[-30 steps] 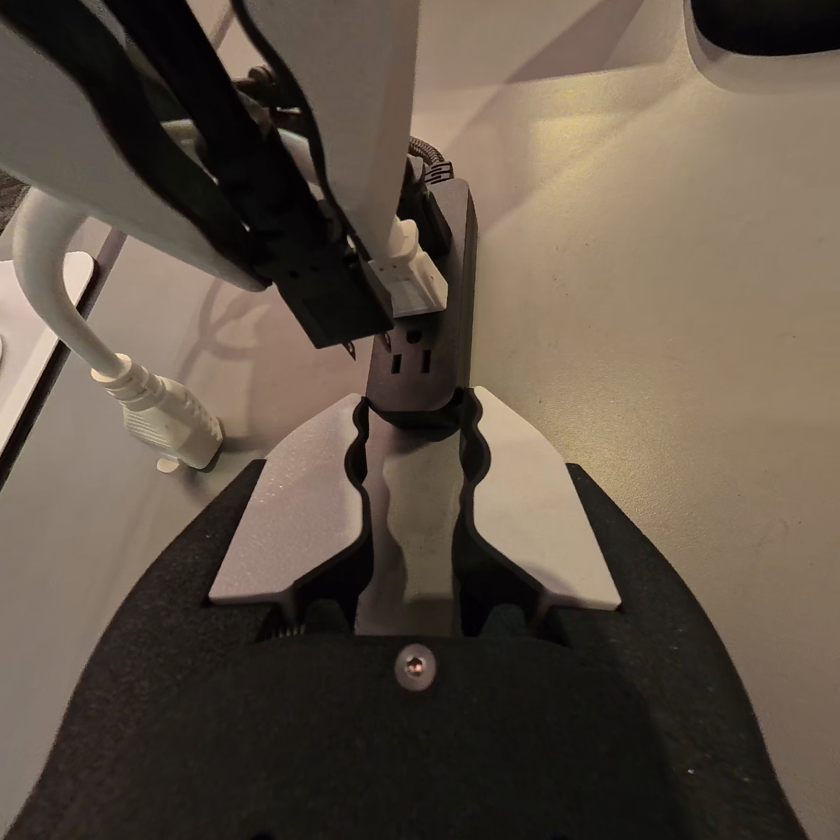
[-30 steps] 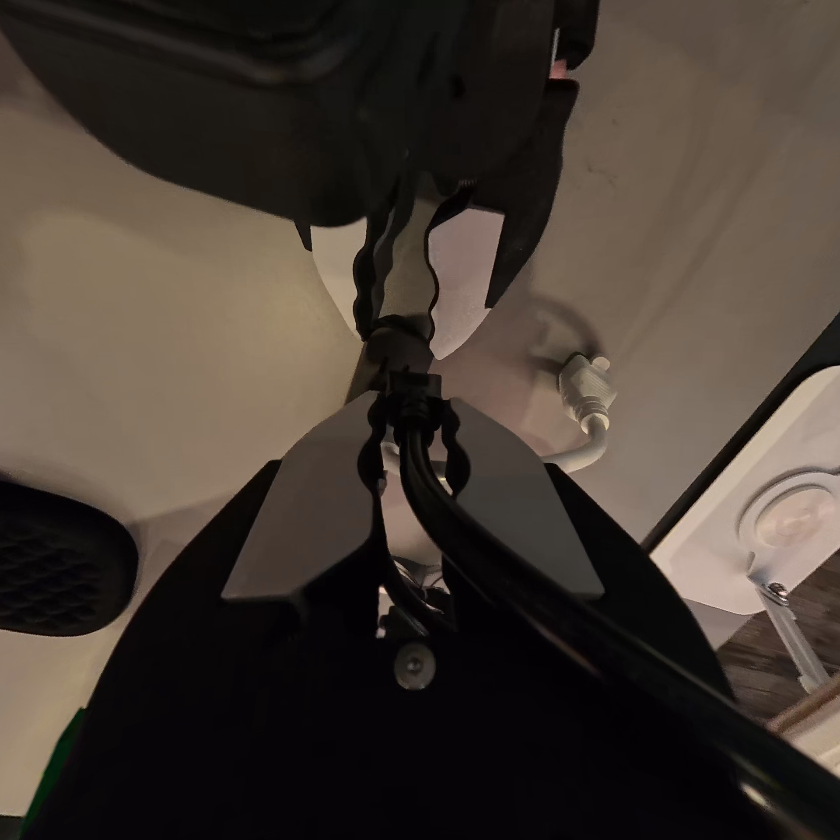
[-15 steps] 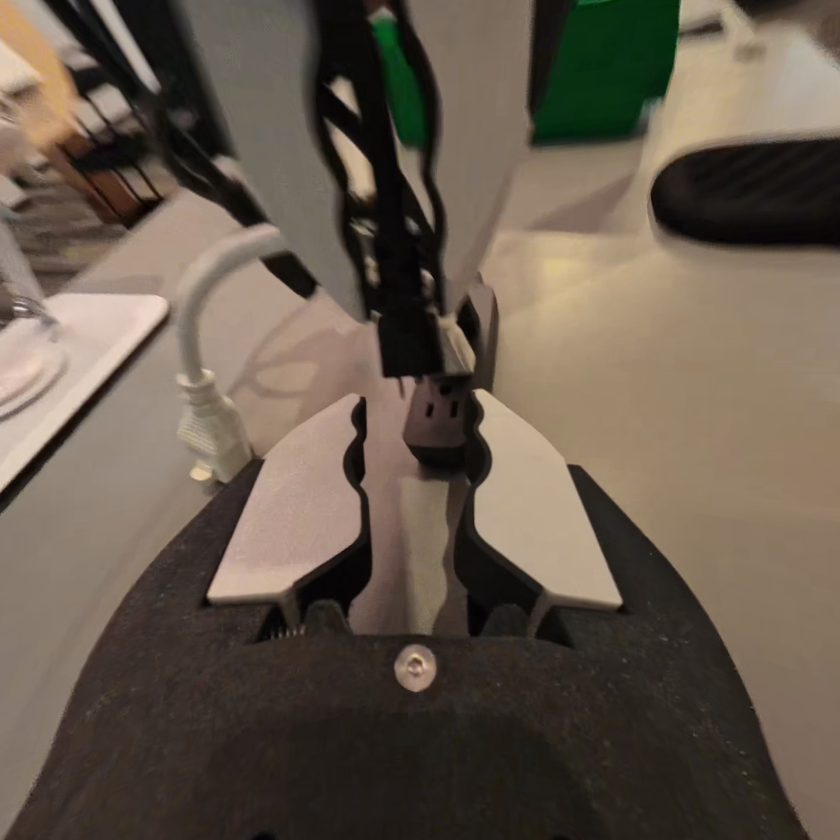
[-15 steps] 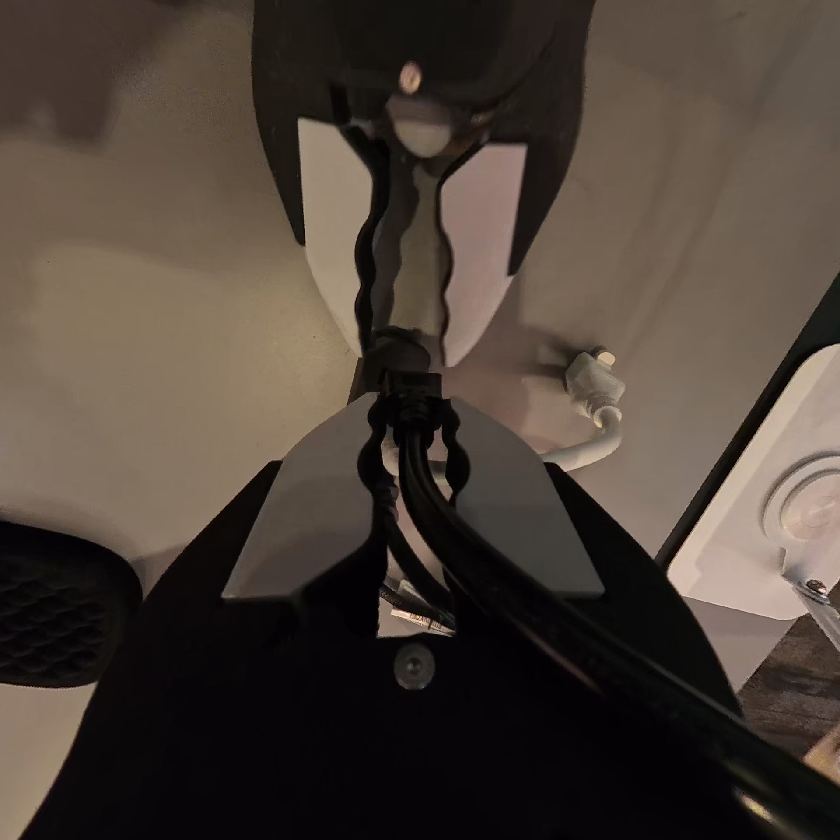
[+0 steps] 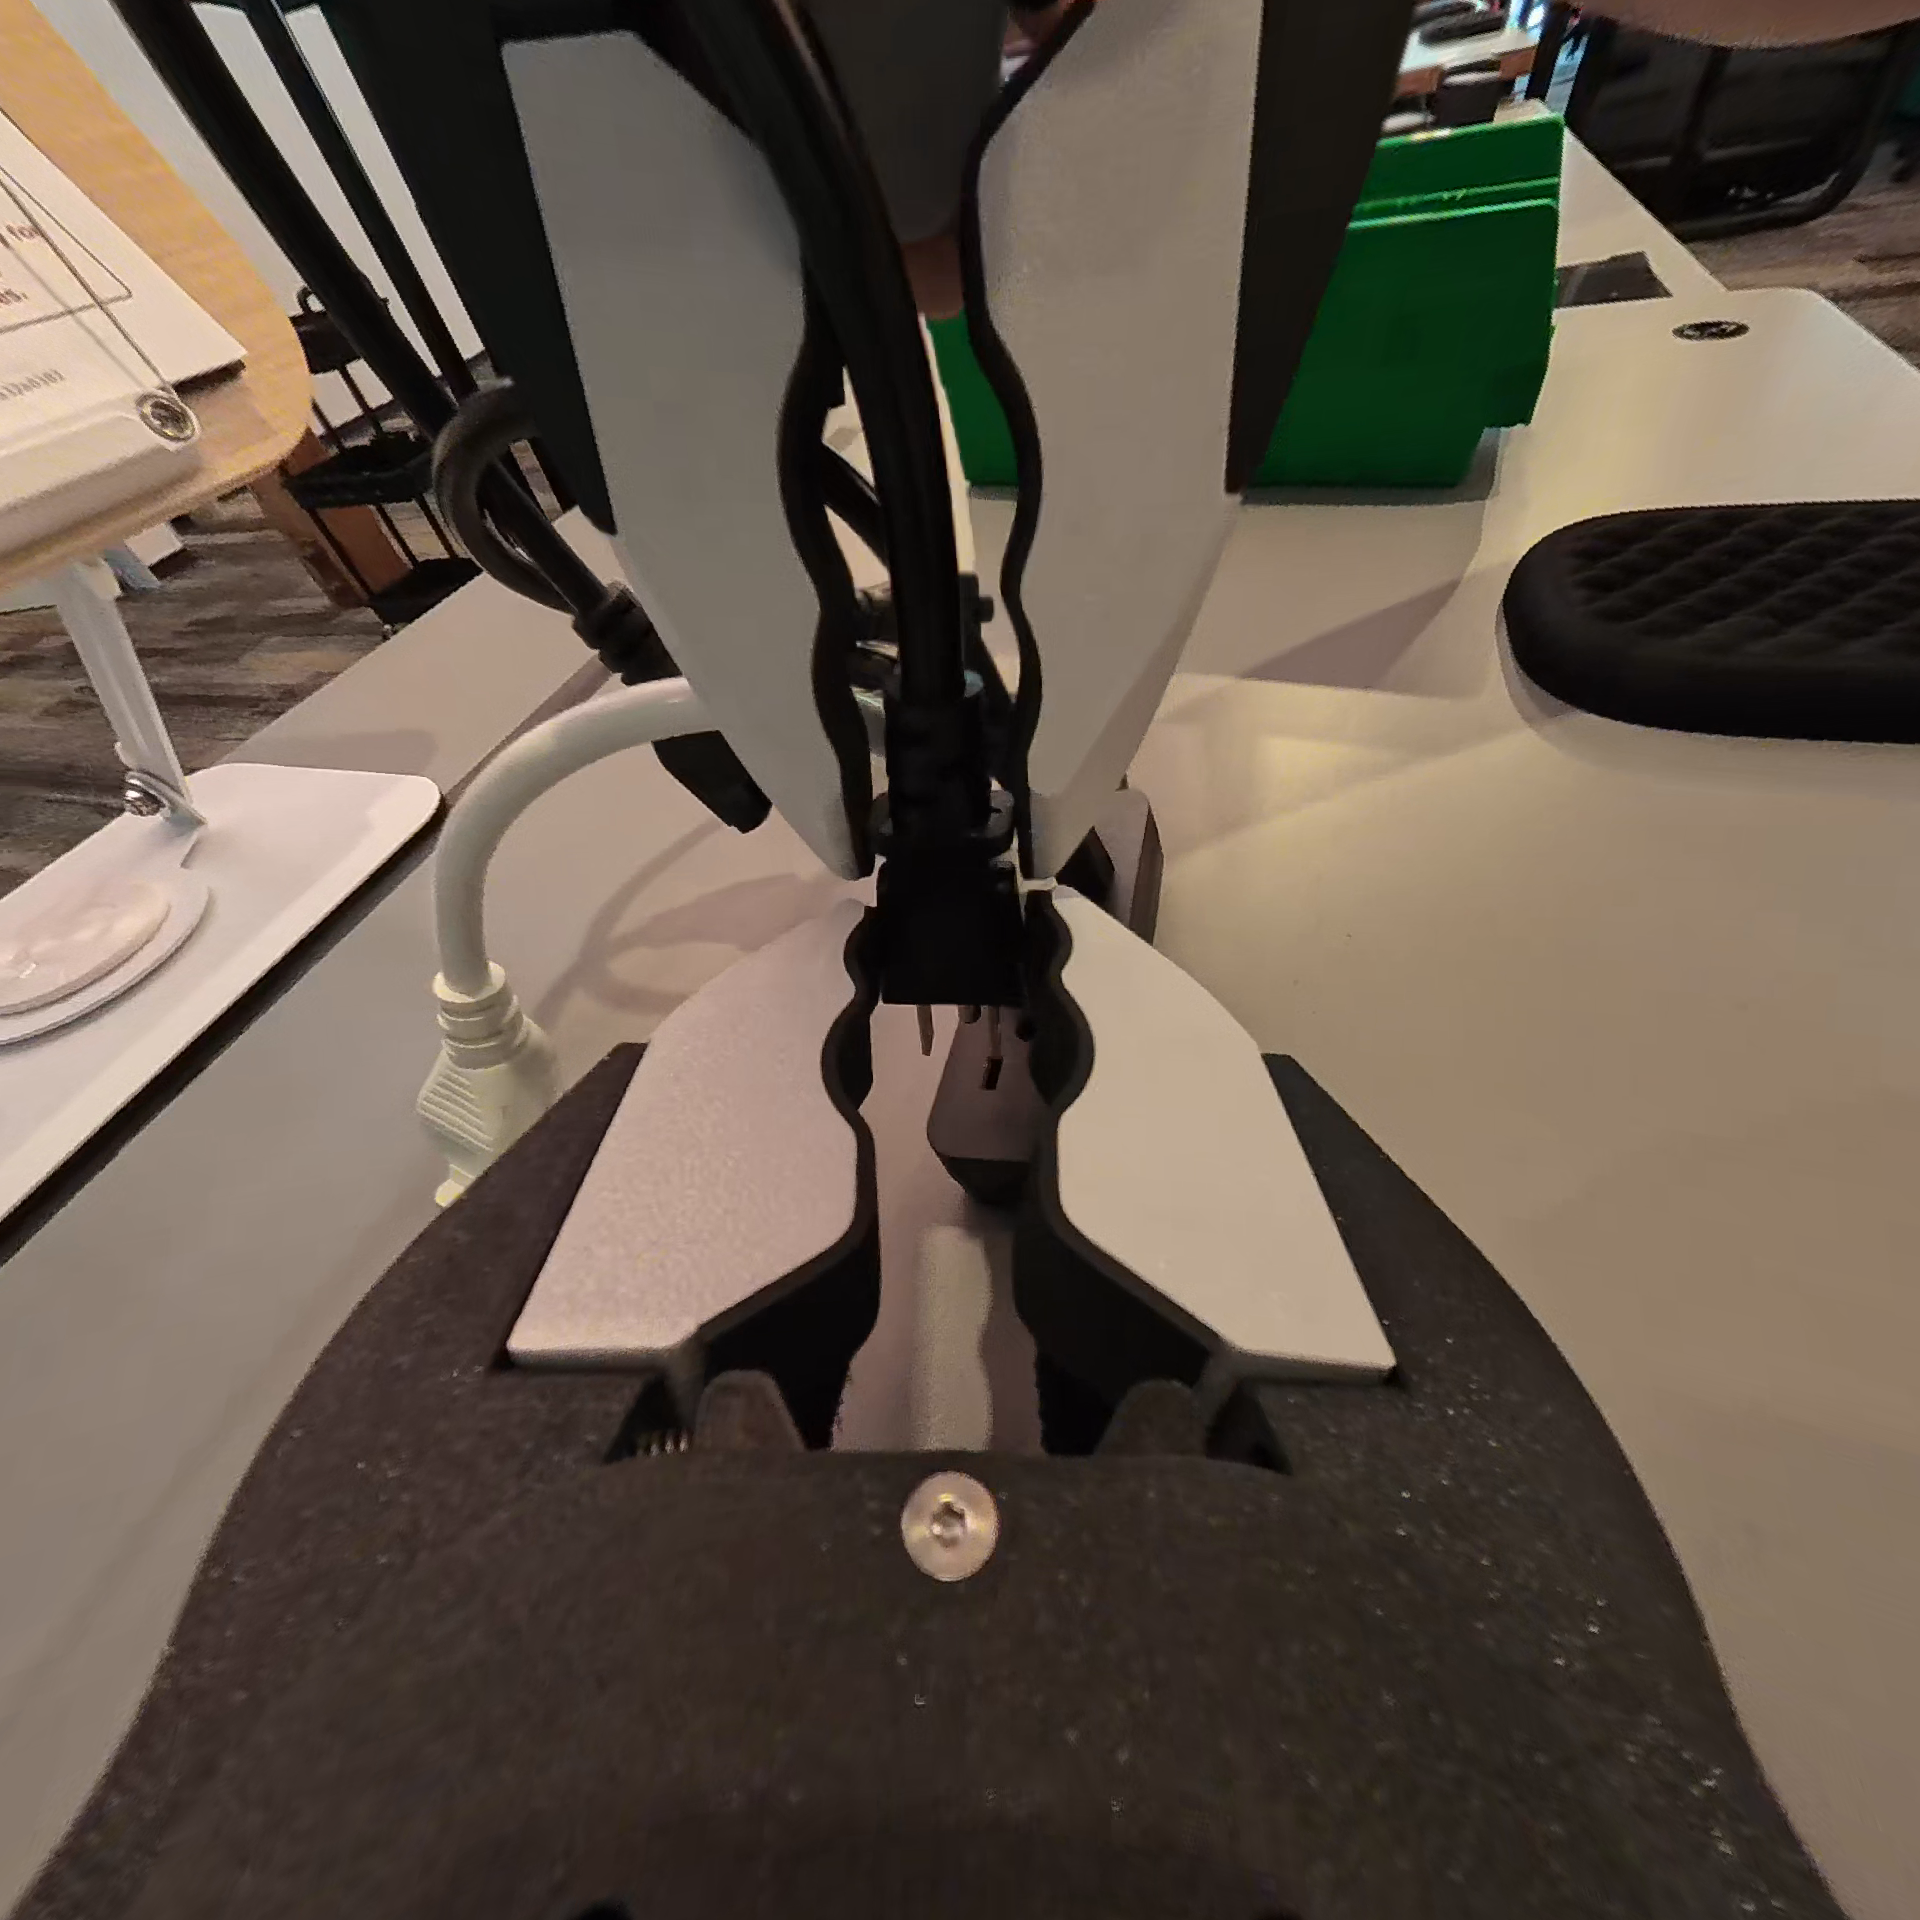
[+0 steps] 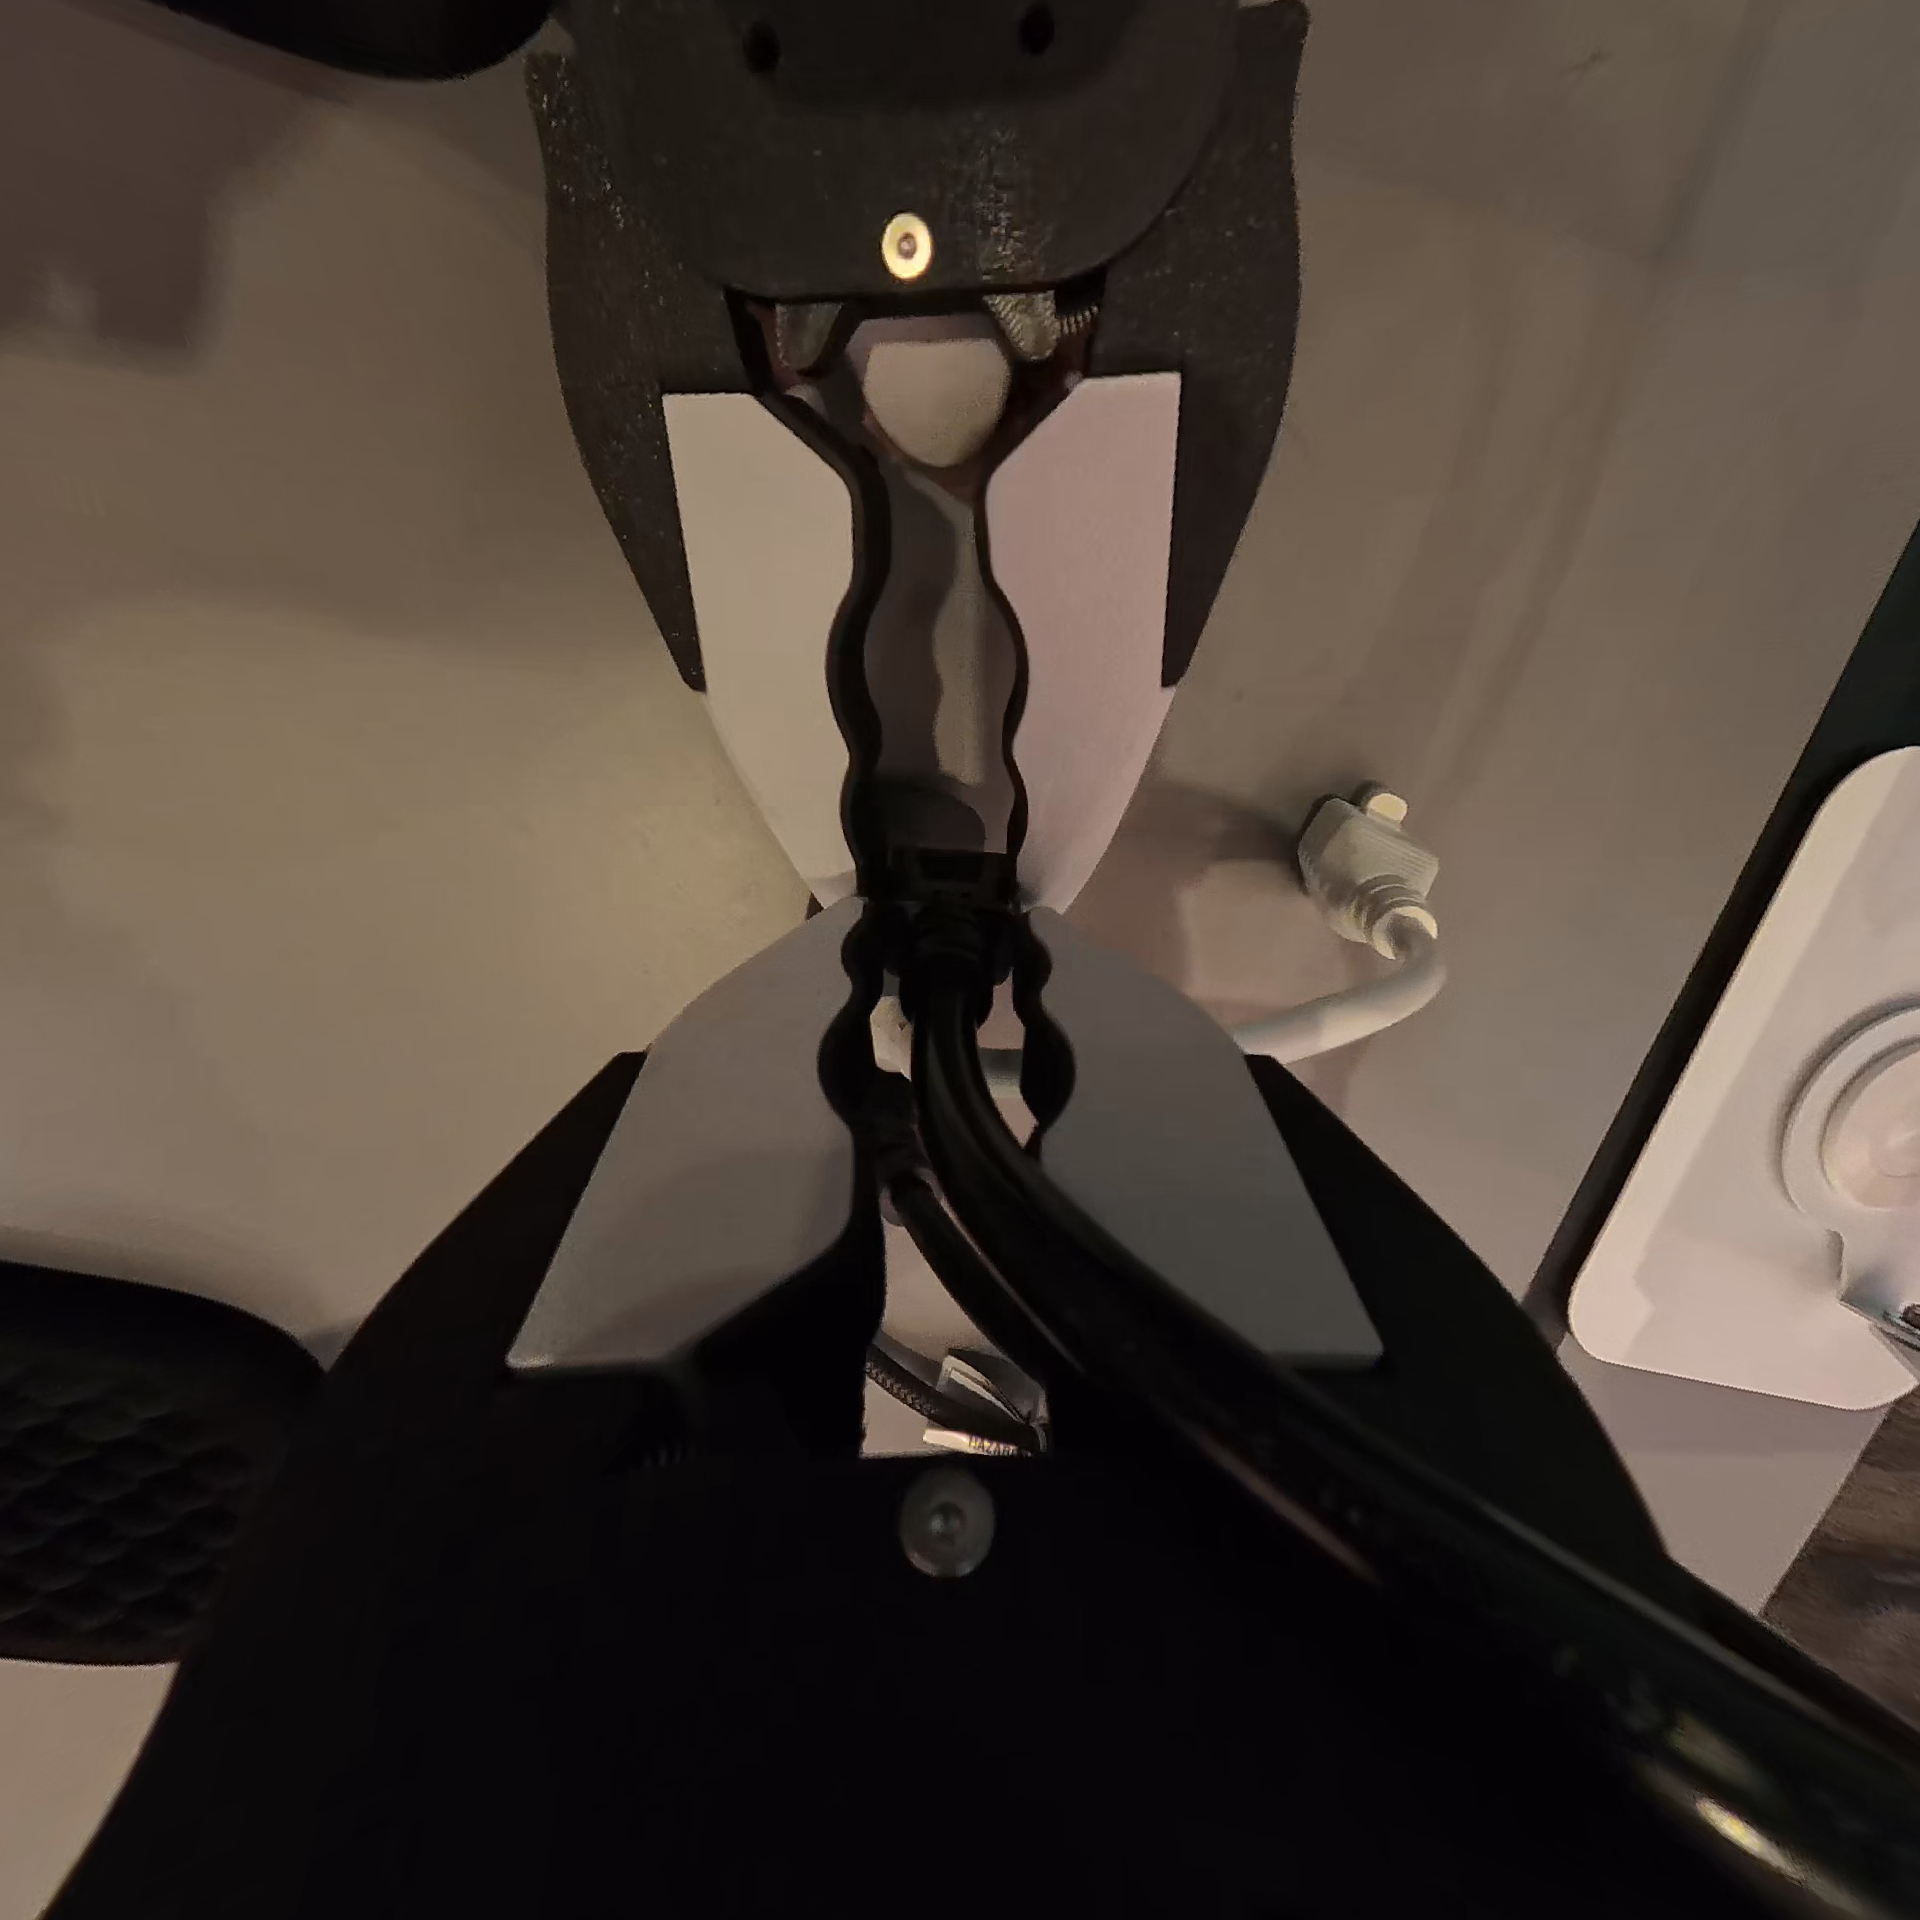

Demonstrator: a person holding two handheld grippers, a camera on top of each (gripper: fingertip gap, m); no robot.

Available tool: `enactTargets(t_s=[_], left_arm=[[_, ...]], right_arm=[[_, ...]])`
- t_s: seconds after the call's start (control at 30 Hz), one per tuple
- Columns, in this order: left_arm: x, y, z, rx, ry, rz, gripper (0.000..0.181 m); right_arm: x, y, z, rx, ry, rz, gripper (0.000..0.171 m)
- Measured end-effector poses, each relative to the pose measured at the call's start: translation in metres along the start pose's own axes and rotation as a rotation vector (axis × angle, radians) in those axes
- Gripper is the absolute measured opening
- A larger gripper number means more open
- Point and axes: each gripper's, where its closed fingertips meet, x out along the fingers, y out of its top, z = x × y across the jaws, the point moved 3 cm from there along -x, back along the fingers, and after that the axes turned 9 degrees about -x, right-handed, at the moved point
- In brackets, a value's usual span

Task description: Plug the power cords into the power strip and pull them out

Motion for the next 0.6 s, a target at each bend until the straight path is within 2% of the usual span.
enactTargets(t_s=[0.23, 0.6], left_arm=[[-0.002, -0.003, -0.002, -0.012, -0.009, -0.013, 0.026], [-0.001, -0.005, -0.002, -0.018, -0.014, -0.036, 0.026]], right_arm=[[-0.016, 0.005, 0.005, 0.005, 0.022, 0.046, 0.021], [-0.011, 0.008, 0.003, -0.015, 0.031, 0.055, 0.02]])
